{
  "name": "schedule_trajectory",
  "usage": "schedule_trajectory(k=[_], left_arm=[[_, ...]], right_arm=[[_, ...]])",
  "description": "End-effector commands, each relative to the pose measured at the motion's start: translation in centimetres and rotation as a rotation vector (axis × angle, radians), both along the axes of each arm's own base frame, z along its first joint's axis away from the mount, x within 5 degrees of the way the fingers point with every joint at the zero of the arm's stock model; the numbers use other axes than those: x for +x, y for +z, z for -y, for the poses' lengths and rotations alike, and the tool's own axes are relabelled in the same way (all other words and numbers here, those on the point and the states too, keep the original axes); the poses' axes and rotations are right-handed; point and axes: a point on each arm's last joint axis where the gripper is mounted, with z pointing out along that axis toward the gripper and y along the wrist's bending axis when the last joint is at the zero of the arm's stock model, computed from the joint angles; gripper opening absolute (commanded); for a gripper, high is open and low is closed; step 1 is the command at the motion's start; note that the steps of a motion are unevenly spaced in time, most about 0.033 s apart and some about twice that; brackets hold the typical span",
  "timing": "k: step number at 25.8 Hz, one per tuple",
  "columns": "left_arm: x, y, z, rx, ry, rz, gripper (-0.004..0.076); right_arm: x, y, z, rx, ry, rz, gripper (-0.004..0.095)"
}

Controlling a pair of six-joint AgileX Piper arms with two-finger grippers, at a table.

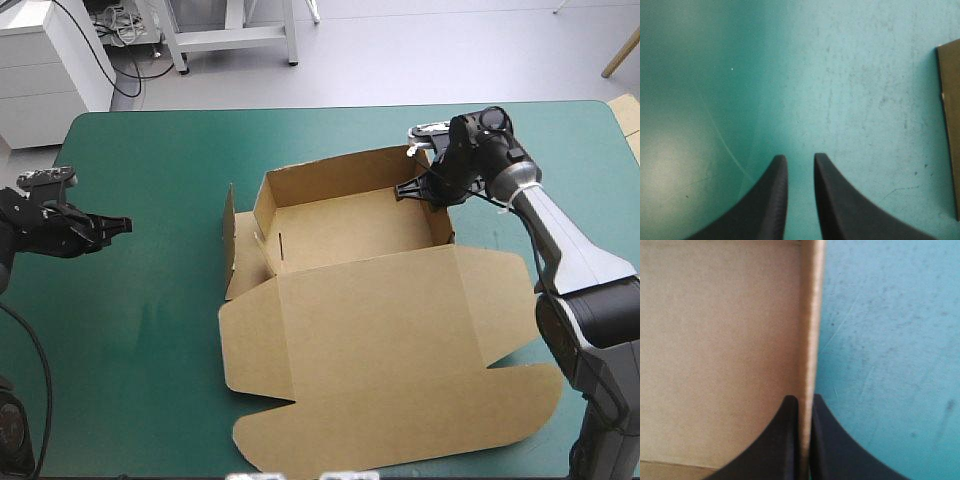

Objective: Fold the box

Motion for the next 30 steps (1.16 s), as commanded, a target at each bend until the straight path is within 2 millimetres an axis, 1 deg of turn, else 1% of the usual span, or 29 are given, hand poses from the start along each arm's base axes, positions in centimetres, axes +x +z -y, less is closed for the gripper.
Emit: schedule_trajectory(k=[1,3,4,5,9,16,20,22,25,26,27,28,29,30], left_arm=[[0.0,1.7,0.4,-0.036,0.013,0.081,0.0375],[0.1,1.6,0.7,-0.084,0.018,0.083,0.0492],[0.3,1.7,0.8,-0.114,0.025,0.090,0.0536],[0.4,1.6,1.0,-0.142,0.030,0.094,0.0557],[0.9,1.9,1.7,-0.280,0.055,0.127,0.0562],[1.6,2.1,2.9,-0.507,0.080,0.143,0.0562],[1.8,1.9,3.5,-0.612,0.066,0.107,0.0560],[1.8,1.6,3.9,-0.637,0.019,0.079,0.0561],[1.5,2.0,5.0,-0.683,-0.105,0.077,0.0560],[1.4,2.5,5.7,-0.731,-0.169,0.094,0.0561],[1.3,2.7,5.9,-0.745,-0.199,0.104,0.0560],[1.1,3.1,6.3,-0.786,-0.261,0.128,0.0560],[1.0,3.3,6.5,-0.802,-0.278,0.132,0.0560],[0.8,3.5,6.7,-0.828,-0.317,0.125,0.0560]], right_arm=[[-2.2,6.1,1.7,0.063,-0.004,0.154,-0.0022],[-2.9,7.4,2.3,0.101,-0.020,0.178,-0.0021],[-3.3,8.2,2.6,0.128,-0.018,0.194,-0.0022],[-3.7,8.8,2.7,0.151,-0.017,0.203,-0.0022],[-5.4,11.3,3.3,0.243,-0.009,0.256,-0.0021],[-9.2,15.5,4.0,0.253,0.014,0.380,-0.0022],[-10.9,17.1,4.3,0.257,0.025,0.431,-0.0021],[-11.3,17.5,4.3,0.266,0.028,0.442,-0.0022],[-11.0,17.3,4.0,0.298,0.034,0.426,-0.0021],[-10.6,16.8,3.9,0.299,0.032,0.414,-0.0021],[-10.4,16.7,3.8,0.298,0.031,0.409,-0.0021],[-9.6,16.1,3.7,0.303,0.019,0.401,-0.0021],[-9.1,15.8,3.6,0.306,0.015,0.398,-0.0021],[-8.2,15.2,3.3,0.327,0.011,0.399,-0.0021]])
